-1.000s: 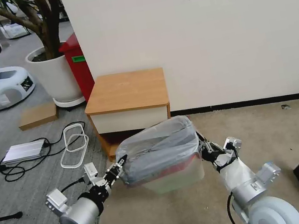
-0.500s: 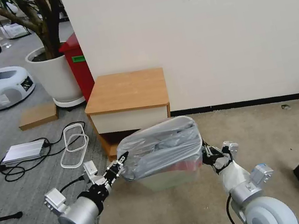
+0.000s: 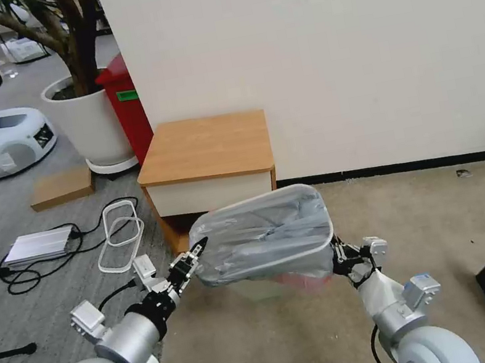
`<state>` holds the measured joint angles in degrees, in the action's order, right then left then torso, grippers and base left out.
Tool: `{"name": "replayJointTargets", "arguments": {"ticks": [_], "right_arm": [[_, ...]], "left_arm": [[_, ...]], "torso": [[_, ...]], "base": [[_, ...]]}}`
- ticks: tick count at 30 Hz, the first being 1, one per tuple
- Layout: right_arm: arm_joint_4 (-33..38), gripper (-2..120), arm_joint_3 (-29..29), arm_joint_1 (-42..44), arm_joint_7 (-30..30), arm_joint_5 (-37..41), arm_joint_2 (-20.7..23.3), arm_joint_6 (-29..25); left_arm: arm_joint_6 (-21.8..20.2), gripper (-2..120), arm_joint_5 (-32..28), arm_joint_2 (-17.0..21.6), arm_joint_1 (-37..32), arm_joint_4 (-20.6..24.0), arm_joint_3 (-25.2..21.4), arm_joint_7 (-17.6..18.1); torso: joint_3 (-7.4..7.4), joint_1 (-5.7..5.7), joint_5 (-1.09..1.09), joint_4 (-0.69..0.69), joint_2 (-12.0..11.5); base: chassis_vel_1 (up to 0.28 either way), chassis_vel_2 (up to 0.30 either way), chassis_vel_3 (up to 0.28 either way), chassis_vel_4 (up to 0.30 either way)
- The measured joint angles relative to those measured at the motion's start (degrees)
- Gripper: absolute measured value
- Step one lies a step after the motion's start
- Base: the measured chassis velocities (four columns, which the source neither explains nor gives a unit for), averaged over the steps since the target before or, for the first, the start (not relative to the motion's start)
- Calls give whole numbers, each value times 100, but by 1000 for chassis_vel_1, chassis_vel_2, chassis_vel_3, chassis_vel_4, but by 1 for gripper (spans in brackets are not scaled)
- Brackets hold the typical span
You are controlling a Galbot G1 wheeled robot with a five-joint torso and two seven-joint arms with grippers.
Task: Pick up the garbage bag from the table and place it over the trash can.
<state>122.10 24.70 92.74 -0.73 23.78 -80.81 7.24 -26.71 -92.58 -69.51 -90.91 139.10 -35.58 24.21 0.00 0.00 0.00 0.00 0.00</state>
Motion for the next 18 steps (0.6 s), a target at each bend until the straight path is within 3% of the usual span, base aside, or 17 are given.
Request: {"name": "replayJointTargets", "arguments": {"ticks": [9,18], "right_arm": [[-34,4,16,53,32,-282,-21,-244],[277,39,-55,382,-144,101,28,-380]], "left_arm": [[-1,12,45,18,8,0,-5,20],[77,11,416,145,393,-349,111,244]], "torso": [[0,0,0,0,0],[0,0,-1,0,0]], "base": [[0,0,0,0],[0,0,0,0]]}}
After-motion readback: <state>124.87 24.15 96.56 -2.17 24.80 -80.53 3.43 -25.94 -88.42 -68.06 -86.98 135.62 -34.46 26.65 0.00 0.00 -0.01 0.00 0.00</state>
